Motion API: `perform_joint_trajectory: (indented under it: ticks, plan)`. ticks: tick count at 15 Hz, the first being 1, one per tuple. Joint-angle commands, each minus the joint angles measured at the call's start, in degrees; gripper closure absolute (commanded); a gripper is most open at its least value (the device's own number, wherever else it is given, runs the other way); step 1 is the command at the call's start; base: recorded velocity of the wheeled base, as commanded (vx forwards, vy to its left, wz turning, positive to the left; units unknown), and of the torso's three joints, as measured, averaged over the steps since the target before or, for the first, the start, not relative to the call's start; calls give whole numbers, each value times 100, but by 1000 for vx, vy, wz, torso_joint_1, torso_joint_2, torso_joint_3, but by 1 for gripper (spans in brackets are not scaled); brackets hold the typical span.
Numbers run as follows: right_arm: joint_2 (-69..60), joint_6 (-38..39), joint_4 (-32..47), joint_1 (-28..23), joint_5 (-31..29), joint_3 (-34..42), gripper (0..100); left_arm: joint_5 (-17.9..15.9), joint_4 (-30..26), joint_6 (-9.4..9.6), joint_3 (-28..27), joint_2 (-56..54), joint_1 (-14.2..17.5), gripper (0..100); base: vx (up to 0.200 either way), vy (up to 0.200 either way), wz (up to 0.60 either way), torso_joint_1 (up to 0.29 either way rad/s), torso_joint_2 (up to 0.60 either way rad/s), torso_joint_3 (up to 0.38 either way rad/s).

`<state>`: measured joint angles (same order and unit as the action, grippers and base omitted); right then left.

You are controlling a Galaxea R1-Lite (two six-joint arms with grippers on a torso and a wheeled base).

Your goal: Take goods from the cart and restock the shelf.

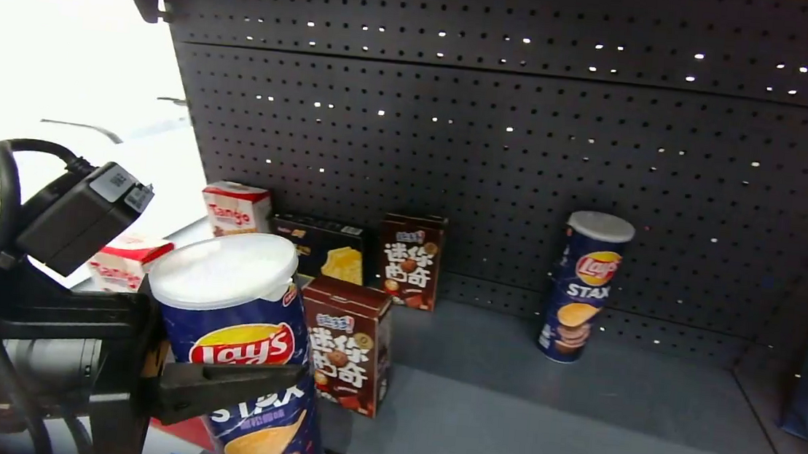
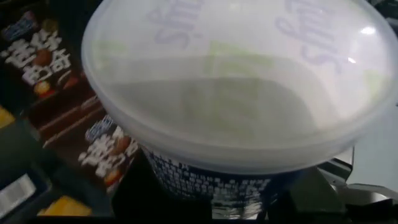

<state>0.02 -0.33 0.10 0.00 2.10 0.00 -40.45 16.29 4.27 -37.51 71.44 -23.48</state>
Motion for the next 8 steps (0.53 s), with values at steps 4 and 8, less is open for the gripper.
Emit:
perform_joint_trajectory:
  ticks: [4,8]
  plan:
    - [-2,-2,-1,0,1,0,0,2,24,4,-28,11,1,100,0,0,-600,2,2,2]
    - [-2,7,-1,0,1,0,0,2,32,-5,-72,19,28,100,0,0,0,0,0,0]
